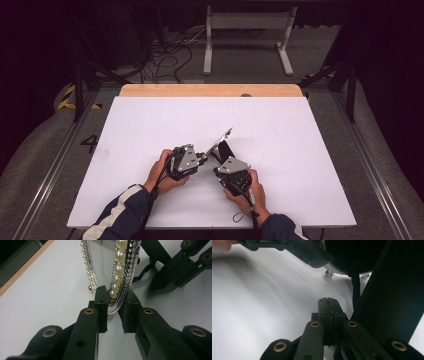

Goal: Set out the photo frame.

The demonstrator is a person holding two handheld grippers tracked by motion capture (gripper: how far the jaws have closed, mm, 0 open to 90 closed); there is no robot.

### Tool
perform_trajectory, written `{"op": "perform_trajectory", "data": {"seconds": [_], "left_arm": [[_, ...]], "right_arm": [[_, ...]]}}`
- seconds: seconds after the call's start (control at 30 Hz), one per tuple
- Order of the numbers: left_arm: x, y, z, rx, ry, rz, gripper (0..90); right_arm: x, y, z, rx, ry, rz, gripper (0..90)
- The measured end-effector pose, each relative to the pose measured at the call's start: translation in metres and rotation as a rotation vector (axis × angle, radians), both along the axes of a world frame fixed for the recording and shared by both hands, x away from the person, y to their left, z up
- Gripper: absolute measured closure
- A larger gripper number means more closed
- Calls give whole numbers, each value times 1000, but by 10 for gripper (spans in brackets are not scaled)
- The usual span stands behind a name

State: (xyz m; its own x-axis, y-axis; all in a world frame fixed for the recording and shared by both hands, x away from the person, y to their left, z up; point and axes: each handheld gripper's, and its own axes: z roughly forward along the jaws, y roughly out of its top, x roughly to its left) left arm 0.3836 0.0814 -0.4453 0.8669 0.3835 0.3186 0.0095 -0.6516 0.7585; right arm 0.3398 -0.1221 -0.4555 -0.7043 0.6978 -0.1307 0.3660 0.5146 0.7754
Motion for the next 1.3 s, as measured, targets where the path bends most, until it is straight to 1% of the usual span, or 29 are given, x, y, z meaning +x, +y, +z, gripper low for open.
{"op": "perform_trajectory", "data": {"seconds": [0.13,0.23,0.4,0.43,0.5,0.57,0.67,0.73,0.77,0.83,0.87,0.9,1.0,1.1,1.2,1.27,1.3], "left_arm": [[-2,-1,0,-2,3,6,771],[-2,-1,0,-6,6,-1,767],[-1,0,-1,-23,17,-4,758],[-1,0,-1,-33,21,-9,754],[0,3,0,-77,42,-26,735],[0,3,1,-84,45,-29,722],[-1,0,0,-92,51,-28,677],[-1,-2,-1,-100,48,-17,665],[-1,-3,-1,-101,42,-14,668],[0,-4,-1,-100,32,1,699],[0,-5,-2,-92,28,11,714],[0,-4,-2,-95,26,10,732],[-1,-5,-2,-76,8,12,744],[-2,-5,-1,-70,3,13,750],[-4,-4,-1,-55,-12,13,761],[-5,-4,-1,-52,-11,14,762],[-5,-4,0,-43,-13,13,763]], "right_arm": [[1,-3,0,2,6,2,900],[2,-5,1,-2,10,9,899],[2,-6,1,9,17,14,864],[1,-6,1,10,20,12,861],[1,-8,2,32,31,16,843],[1,-9,4,39,30,22,847],[-1,-13,8,46,22,27,864],[-2,-14,9,52,19,22,875],[-2,-14,9,49,25,20,881],[-2,-13,8,50,30,17,888],[-2,-13,8,48,32,19,890],[-2,-12,7,42,32,17,890],[-2,-12,6,36,35,8,891],[-1,-12,6,42,38,1,898],[-2,-11,5,29,32,0,900],[-2,-11,5,30,32,0,900],[-1,-12,5,30,32,4,900]]}}
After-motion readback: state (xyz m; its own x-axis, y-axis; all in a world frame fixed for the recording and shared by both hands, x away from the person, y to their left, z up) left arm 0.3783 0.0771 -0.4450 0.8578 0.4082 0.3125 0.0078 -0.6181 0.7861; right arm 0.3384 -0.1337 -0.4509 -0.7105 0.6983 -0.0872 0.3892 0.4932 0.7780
